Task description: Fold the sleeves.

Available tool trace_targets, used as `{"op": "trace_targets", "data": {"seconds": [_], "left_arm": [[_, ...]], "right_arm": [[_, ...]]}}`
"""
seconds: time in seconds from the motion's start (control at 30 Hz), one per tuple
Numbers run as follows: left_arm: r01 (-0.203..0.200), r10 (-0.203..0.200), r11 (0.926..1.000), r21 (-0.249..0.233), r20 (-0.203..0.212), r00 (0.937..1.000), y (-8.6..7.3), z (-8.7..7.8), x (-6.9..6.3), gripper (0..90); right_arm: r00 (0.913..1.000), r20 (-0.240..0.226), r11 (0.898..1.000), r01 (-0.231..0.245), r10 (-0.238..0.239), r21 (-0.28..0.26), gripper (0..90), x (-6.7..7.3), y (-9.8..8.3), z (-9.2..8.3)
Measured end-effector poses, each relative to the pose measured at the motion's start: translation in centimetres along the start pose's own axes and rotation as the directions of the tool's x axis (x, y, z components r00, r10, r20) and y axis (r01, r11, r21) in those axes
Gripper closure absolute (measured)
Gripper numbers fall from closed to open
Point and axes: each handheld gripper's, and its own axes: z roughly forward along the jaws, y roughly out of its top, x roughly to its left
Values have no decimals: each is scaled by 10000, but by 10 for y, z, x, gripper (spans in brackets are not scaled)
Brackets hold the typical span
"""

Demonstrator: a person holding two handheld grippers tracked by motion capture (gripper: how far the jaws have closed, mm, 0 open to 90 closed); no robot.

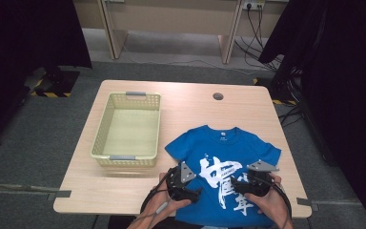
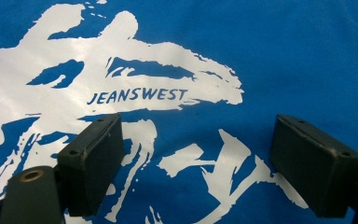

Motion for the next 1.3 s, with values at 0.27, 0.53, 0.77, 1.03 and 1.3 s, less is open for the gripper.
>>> {"op": "trace_targets", "data": {"seconds": [0.27, 0.53, 0.77, 1.03, 1.3], "left_arm": [[218, -216, 9996, -151, 184, 9996, 1, -1, 2, 130], [413, -427, 9979, -490, -285, 9987, 1, -9, 14, 118], [774, -837, 9928, -909, -678, 9942, 4, -16, 26, 108], [1265, -1354, 9873, -957, -936, 9864, 6, -14, 34, 108], [2103, -2191, 9738, -869, -1085, 9696, 9, -7, 45, 140]], "right_arm": [[10000, -56, 10000, -4, 4, -20, 177, -2, -2, -2], [10000, -48, 10000, 5, -5, -1, 177, -4, -4, -4], [10000, -17, 10000, -25, 25, -19, 178, -8, -7, -7], [10000, 12, 10000, -41, 41, -44, 178, -10, -9, -8], [10000, 30, 10000, -60, 60, -34, 178, -10, -9, -9]]}}
